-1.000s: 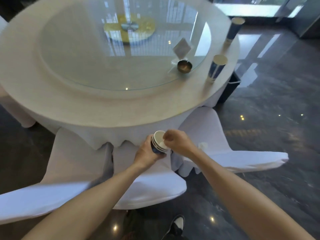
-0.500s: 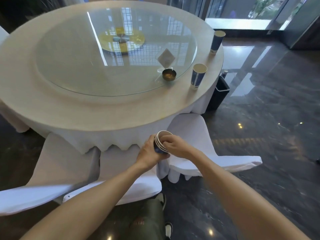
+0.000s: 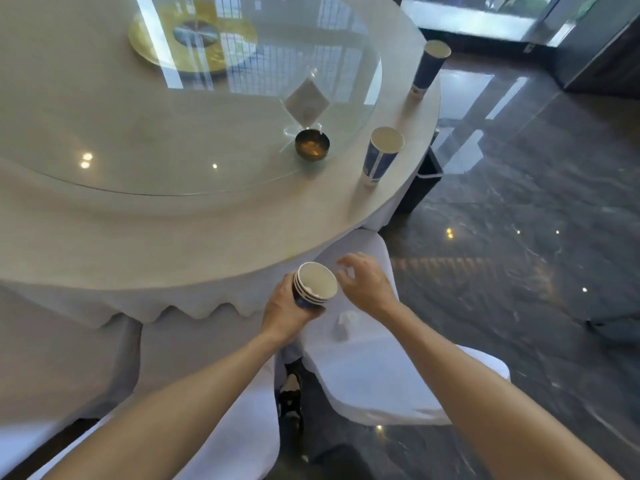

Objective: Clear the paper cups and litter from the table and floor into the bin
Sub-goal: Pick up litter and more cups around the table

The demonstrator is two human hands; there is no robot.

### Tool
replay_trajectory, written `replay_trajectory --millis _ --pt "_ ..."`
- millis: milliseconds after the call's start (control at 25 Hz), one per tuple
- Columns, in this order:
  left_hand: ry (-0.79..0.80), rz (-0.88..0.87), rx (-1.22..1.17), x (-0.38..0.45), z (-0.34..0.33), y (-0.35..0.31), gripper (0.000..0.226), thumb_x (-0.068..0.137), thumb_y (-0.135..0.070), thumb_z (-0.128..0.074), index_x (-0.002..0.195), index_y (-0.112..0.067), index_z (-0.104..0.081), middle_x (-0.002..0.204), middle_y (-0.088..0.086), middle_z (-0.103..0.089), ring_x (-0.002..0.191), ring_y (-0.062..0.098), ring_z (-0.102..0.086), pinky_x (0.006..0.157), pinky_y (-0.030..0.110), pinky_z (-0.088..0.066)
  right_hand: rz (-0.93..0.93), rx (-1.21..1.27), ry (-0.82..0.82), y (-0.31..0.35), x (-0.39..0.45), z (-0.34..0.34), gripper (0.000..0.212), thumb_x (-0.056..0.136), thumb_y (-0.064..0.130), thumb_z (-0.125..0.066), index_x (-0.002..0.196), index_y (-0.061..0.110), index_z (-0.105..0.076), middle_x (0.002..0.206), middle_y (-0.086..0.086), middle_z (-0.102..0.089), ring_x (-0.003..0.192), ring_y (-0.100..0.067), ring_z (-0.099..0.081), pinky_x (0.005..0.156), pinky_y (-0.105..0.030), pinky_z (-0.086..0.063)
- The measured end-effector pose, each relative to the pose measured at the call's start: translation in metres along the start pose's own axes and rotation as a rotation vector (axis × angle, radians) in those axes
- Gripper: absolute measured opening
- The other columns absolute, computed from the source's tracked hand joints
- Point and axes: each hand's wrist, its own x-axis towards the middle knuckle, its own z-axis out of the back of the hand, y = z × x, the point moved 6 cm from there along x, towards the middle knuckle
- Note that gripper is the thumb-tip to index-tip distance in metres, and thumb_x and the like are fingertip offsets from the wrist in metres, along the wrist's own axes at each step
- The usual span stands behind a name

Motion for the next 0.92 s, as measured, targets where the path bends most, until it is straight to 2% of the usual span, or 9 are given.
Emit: replay_trajectory --millis 120,240,400,480,600,720,800,920 --pt "0.000 0.037 -0.024 0.024 -0.002 0.011 0.080 0.065 -0.031 -0.096 0.133 -0.025 -0.055 0.126 -0.003 -0.069 0.116 0.020 -0.064 0.085 0.032 -0.049 -0.107 -0.055 0.028 -0.044 0.024 -0.005 0.043 0.095 0.024 -0.056 0.137 0.016 -0.061 0.140 -0.006 -0.059 0.132 -0.028 -0.050 0.107 -0.045 -0.046" --pt "-0.020 0.068 -0.090 0.038 -0.006 0.025 0.081 0.065 -0.026 -0.097 0.135 -0.025 -0.057 0.127 -0.004 -0.069 0.117 0.017 -0.065 0.090 0.030 -0.049 -0.183 -0.171 0.160 -0.086 0.040 -0.025 0.063 0.094 0.030 -0.058 0.154 0.024 -0.039 0.160 -0.005 -0.038 0.145 -0.030 -0.034 0.112 -0.049 -0.039" --pt "-0.024 0.119 -0.104 0.050 -0.017 0.050 0.077 0.066 -0.021 -0.097 0.131 -0.030 -0.056 0.128 -0.006 -0.068 0.119 0.016 -0.064 0.093 0.030 -0.049 -0.248 -0.265 0.373 -0.131 0.066 -0.079 0.083 0.092 0.027 -0.064 0.160 0.038 -0.017 0.172 -0.007 0.000 0.156 -0.039 -0.003 0.120 -0.064 -0.021" --pt "-0.005 0.129 -0.093 0.059 -0.027 0.061 0.080 0.066 -0.024 -0.097 0.134 -0.031 -0.055 0.130 -0.006 -0.067 0.121 0.016 -0.063 0.095 0.031 -0.049 -0.237 -0.290 0.407 -0.147 0.080 -0.108 0.089 0.091 0.025 -0.066 0.160 0.041 -0.013 0.172 -0.006 0.009 0.156 -0.041 0.004 0.120 -0.068 -0.016" --pt "0.005 0.143 -0.079 0.080 -0.046 0.083 0.086 0.064 -0.030 -0.097 0.139 -0.030 -0.055 0.133 -0.006 -0.067 0.124 0.015 -0.062 0.101 0.035 -0.051 -0.208 -0.313 0.466 -0.172 0.098 -0.157 0.089 0.092 0.021 -0.068 0.159 0.040 -0.012 0.171 -0.008 0.012 0.155 -0.044 0.004 0.119 -0.070 -0.018" --pt "0.003 0.144 -0.085 0.101 -0.069 0.101 0.092 0.060 -0.035 -0.097 0.141 -0.028 -0.053 0.136 -0.004 -0.066 0.127 0.016 -0.062 0.105 0.037 -0.051 -0.205 -0.351 0.482 -0.201 0.107 -0.202 0.083 0.095 0.012 -0.059 0.160 0.037 -0.014 0.171 -0.009 0.010 0.155 -0.044 0.003 0.117 -0.067 -0.022" --pt "-0.003 0.153 -0.103 0.107 -0.081 0.112 0.095 0.057 -0.041 -0.095 0.140 -0.029 -0.052 0.135 -0.004 -0.066 0.127 0.017 -0.062 0.105 0.038 -0.052 -0.225 -0.383 0.550 -0.220 0.101 -0.231 0.081 0.096 0.007 -0.053 0.160 0.037 -0.014 0.171 -0.009 0.011 0.155 -0.045 0.004 0.116 -0.067 -0.022" --pt "0.008 0.171 -0.112 0.102 -0.094 0.125 0.093 0.061 -0.029 -0.098 0.142 -0.024 -0.052 0.134 -0.004 -0.067 0.127 0.015 -0.062 0.107 0.035 -0.051 -0.251 -0.427 0.647 -0.246 0.083 -0.264 0.085 0.092 0.001 -0.051 0.158 0.039 -0.016 0.169 -0.011 0.012 0.153 -0.049 -0.002 0.113 -0.067 -0.029"
